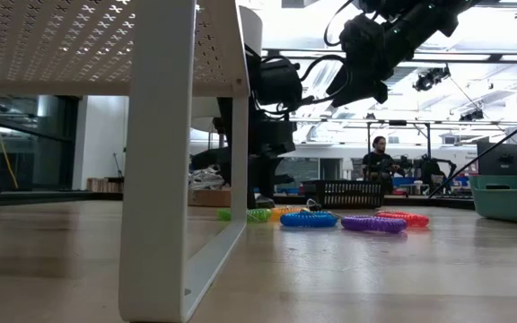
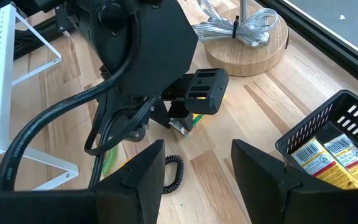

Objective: Pick & Place Office Desk Supplies
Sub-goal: Put the yellow crayon box into the black bin

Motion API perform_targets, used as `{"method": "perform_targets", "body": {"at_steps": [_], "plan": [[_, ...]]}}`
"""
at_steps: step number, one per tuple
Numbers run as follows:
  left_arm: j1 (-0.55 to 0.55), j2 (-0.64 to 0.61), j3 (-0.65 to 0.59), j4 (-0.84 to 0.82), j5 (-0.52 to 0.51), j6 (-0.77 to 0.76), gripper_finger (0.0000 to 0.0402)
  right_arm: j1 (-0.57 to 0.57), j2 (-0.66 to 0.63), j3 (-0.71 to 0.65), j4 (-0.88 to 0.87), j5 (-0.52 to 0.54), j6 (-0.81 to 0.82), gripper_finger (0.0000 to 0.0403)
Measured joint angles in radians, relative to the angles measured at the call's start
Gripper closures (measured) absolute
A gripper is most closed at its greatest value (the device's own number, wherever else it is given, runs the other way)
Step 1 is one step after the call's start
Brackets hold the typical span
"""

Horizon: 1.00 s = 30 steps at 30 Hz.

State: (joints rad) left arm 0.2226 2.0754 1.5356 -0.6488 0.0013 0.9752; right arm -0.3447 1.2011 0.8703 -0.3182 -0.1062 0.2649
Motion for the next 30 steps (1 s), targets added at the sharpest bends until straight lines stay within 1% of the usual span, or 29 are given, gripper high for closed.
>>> {"method": "perform_targets", "body": {"at_steps": [22,30], "plan": [[-0.002,0.0,0.0,0.022,-0.003,0.004,0.0236,0.0,0.0,0.0,0.0,0.0,0.0,0.023],[-0.002,0.0,0.0,0.022,-0.002,0.005,0.0211,0.0,0.0,0.0,0.0,0.0,0.0,0.023]]}}
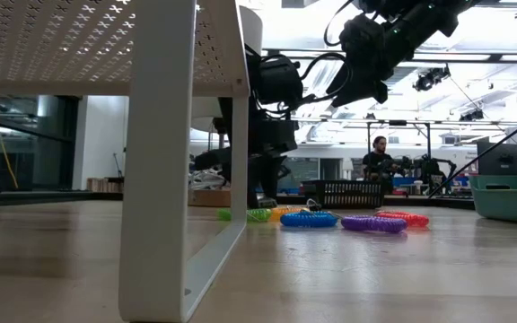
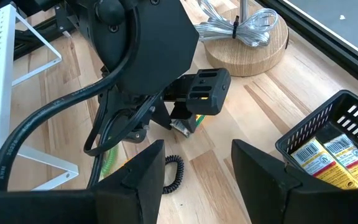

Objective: Pick & Place Office Desk Supplies
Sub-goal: Put the yellow crayon box into the black bin

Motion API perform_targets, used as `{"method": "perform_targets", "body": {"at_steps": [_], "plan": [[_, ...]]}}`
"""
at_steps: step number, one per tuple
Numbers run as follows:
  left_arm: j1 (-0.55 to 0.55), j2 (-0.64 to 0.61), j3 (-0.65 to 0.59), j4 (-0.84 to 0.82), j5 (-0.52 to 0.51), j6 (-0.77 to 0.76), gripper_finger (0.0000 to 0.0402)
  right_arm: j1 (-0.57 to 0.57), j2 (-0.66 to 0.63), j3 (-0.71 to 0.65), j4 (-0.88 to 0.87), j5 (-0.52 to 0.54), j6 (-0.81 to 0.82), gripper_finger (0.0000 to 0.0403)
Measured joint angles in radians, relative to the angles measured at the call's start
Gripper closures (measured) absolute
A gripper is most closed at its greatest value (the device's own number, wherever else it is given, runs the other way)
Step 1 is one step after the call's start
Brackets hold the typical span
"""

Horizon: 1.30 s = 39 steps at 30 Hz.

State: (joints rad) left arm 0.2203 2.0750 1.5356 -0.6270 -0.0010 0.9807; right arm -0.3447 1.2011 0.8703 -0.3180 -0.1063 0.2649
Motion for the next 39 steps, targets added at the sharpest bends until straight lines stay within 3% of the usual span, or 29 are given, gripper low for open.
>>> {"method": "perform_targets", "body": {"at_steps": [27,39], "plan": [[0.04,0.0,0.0,-0.027,0.052,0.276,0.0204,0.0,0.0,0.0,0.0,0.0,0.0,0.023],[0.04,0.0,0.0,-0.027,0.074,0.288,0.0204,0.0,0.0,0.0,0.0,0.0,0.0,0.023]]}}
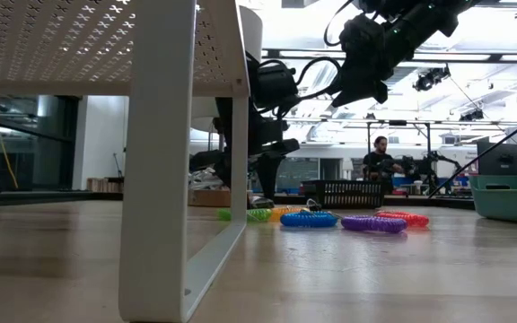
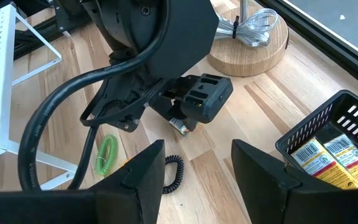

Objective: Pick & Place Office Desk Supplies
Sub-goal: Put the yellow crayon box into the black bin

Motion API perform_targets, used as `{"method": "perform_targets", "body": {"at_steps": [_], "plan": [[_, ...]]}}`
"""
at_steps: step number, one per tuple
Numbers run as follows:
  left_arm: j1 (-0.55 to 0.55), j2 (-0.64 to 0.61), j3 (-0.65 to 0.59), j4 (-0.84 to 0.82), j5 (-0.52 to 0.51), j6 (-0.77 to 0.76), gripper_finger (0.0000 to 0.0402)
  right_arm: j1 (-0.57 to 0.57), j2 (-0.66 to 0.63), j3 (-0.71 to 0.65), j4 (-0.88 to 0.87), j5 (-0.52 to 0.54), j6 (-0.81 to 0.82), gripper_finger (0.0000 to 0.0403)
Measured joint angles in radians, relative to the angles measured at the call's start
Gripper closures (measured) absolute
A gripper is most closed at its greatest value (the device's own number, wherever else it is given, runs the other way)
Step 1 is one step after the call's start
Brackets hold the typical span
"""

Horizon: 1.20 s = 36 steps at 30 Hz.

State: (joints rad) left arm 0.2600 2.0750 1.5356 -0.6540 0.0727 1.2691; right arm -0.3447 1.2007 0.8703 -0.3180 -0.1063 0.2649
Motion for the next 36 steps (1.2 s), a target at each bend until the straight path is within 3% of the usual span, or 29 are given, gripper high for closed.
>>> {"method": "perform_targets", "body": {"at_steps": [8,17,36], "plan": [[0.0,0.0,0.0,0.005,0.002,0.0,0.0209,0.0,0.0,0.0,0.0,0.0,0.0,0.023],[0.0,0.0,0.0,0.006,0.002,-0.008,0.0271,0.0,0.0,0.0,0.0,0.0,0.0,0.023],[-0.023,0.0,0.0,0.027,0.005,-0.089,0.0275,0.0,0.0,0.0,0.0,0.0,0.0,0.023]]}}
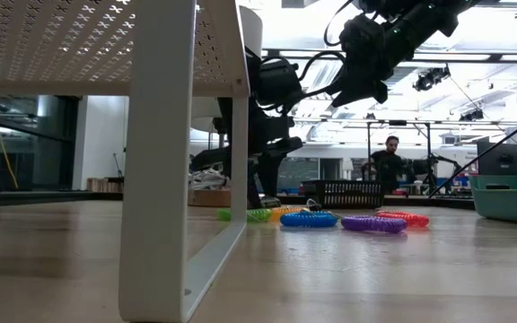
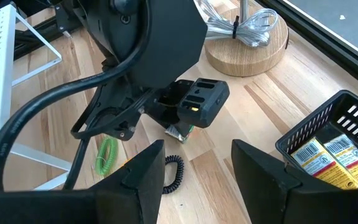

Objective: Pick & Place Office Desk Supplies
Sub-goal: Put the yellow crayon box into the black bin

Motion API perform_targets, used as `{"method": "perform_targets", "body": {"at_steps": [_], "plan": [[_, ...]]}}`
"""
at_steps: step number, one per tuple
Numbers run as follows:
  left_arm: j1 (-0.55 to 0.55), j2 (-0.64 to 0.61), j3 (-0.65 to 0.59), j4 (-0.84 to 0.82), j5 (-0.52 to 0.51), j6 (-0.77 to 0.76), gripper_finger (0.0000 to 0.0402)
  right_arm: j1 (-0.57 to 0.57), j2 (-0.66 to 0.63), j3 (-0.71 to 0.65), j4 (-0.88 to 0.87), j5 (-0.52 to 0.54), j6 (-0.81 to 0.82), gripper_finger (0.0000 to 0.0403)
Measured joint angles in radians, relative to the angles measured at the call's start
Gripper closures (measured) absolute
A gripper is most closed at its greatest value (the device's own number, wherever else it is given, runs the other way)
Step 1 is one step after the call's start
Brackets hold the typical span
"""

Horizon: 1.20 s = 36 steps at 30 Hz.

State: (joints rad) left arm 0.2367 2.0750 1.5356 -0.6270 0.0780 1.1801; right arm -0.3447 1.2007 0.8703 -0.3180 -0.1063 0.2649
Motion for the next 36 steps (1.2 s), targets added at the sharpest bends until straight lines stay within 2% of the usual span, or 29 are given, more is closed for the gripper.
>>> {"method": "perform_targets", "body": {"at_steps": [14,22,28,36], "plan": [[-0.068,-0.063,0.0,-0.001,-0.025,-0.013,0.0275,0.0,0.0,0.0,0.0,0.0,0.0,0.023],[-0.069,-0.135,0.0,0.0,-0.015,-0.157,0.0275,0.0,0.0,0.0,0.0,0.0,0.0,0.023],[-0.07,-0.162,0.0,0.01,0.003,-0.191,0.0276,0.0,0.0,0.0,0.0,0.0,0.0,0.023],[-0.096,-0.163,0.0,0.04,-0.086,-0.21,0.0276,0.0,0.0,0.0,0.001,0.0,0.0,0.023]]}}
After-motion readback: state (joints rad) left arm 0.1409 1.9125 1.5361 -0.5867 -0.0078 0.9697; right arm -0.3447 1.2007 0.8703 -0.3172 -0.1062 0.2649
